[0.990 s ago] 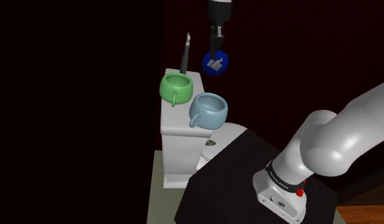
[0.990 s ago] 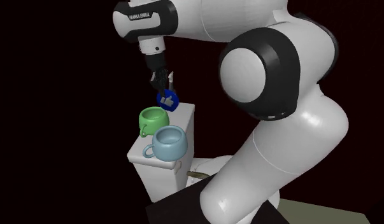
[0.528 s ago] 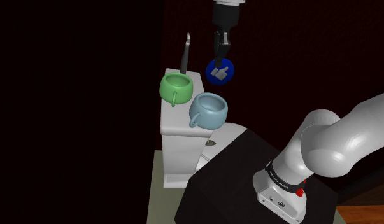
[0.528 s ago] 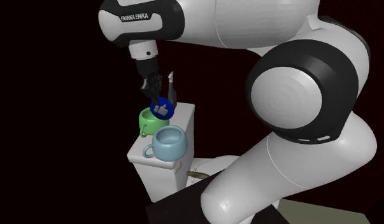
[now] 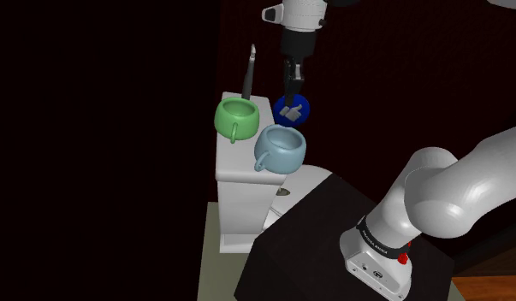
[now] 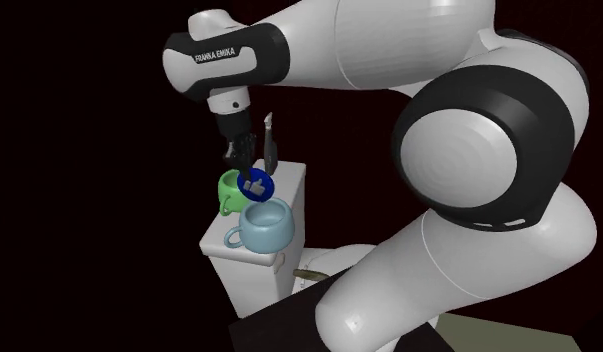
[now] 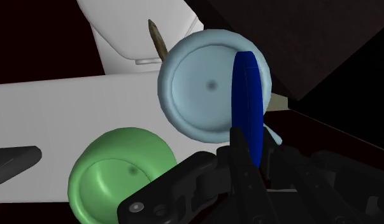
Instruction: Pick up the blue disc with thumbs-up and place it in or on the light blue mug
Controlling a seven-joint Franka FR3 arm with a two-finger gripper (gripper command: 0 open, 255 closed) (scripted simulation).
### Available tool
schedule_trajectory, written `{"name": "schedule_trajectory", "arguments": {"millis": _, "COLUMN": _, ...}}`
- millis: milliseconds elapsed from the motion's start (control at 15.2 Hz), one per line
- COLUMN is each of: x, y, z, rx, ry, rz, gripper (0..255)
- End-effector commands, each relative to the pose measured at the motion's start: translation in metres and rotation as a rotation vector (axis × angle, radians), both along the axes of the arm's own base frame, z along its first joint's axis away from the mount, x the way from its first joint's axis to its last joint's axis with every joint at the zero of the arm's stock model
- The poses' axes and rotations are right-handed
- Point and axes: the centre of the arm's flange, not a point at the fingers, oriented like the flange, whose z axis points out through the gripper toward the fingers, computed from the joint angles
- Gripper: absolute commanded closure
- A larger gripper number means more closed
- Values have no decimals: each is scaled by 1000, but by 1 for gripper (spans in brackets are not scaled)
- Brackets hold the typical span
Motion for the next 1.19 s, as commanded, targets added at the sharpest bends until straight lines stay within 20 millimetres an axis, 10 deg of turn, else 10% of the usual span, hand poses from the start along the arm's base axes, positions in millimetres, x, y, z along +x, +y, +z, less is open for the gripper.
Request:
{"name": "schedule_trajectory", "arguments": {"millis": 0, "x": 0, "y": 0, "z": -10, "rx": 0, "ry": -1, "rz": 0, "gripper": 255}}
{"name": "schedule_trajectory", "arguments": {"millis": 528, "x": 0, "y": 0, "z": -54, "rx": 0, "ry": -1, "rz": 0, "gripper": 255}}
{"name": "schedule_trajectory", "arguments": {"millis": 1056, "x": 0, "y": 0, "z": -54, "rx": 0, "ry": -1, "rz": 0, "gripper": 255}}
{"name": "schedule_trajectory", "arguments": {"millis": 1122, "x": 0, "y": 0, "z": -54, "rx": 0, "ry": -1, "rz": 0, "gripper": 0}}
